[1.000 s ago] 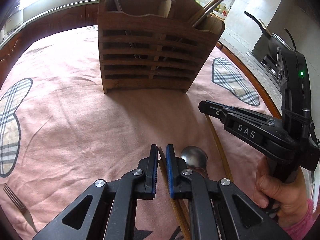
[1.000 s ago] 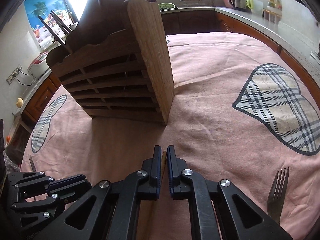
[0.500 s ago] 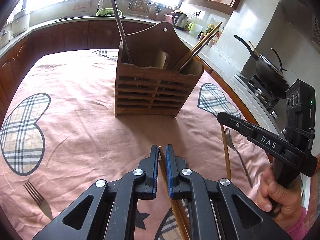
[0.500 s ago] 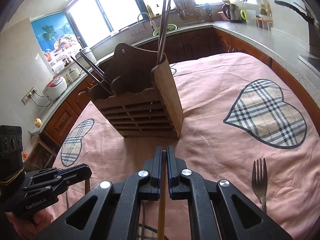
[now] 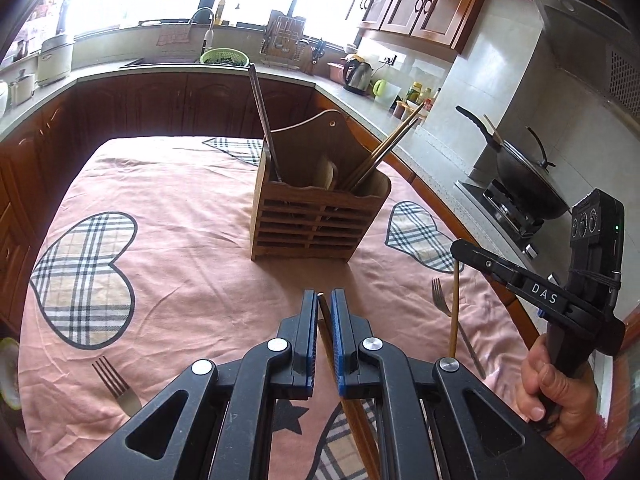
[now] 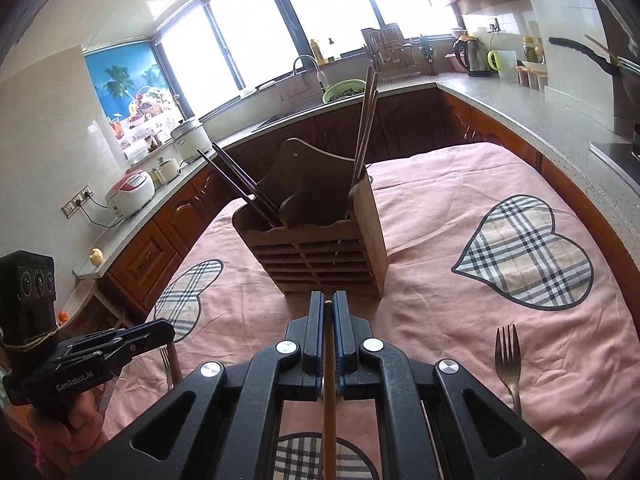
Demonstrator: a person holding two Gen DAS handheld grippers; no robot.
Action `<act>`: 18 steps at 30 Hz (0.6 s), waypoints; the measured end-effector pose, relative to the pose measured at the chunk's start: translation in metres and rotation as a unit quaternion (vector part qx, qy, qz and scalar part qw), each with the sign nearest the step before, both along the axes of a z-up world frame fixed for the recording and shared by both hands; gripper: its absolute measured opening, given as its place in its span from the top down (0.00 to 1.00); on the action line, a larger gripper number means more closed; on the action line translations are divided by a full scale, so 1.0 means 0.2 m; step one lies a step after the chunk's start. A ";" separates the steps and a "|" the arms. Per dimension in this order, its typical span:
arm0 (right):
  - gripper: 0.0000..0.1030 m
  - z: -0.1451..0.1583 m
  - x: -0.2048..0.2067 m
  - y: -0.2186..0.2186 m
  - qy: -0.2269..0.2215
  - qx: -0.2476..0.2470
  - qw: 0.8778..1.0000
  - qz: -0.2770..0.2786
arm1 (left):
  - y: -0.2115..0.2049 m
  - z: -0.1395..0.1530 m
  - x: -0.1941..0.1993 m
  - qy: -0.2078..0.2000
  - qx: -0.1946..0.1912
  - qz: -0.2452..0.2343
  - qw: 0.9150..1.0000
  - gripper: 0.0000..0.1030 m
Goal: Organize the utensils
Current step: 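Lift both held chopsticks and carry them over the wooden holder with both tools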
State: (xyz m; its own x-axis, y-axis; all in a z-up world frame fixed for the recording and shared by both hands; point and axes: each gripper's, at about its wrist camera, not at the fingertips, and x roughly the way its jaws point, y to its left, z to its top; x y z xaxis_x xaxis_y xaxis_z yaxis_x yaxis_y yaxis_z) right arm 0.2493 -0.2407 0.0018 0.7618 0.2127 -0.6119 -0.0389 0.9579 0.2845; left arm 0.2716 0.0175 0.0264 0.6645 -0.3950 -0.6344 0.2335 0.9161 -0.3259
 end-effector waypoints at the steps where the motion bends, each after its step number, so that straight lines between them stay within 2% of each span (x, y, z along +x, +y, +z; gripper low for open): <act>1: 0.96 0.01 -0.01 0.00 -0.003 0.001 1.000 0.001 | 0.01 0.01 -0.02 -0.004 -0.004 0.000 1.000 0.95; 5: 0.96 0.06 -0.05 0.02 -0.016 0.002 1.000 0.003 | 0.06 0.05 -0.11 -0.015 -0.004 -0.001 1.000 0.95; 10: 0.96 0.10 -0.10 0.04 -0.028 0.004 1.000 0.004 | 0.13 0.08 -0.17 -0.021 0.006 0.022 1.000 0.95; 18: 0.96 0.19 -0.15 0.08 -0.054 0.002 0.999 0.009 | 0.16 0.18 -0.28 -0.054 0.005 0.035 0.998 0.96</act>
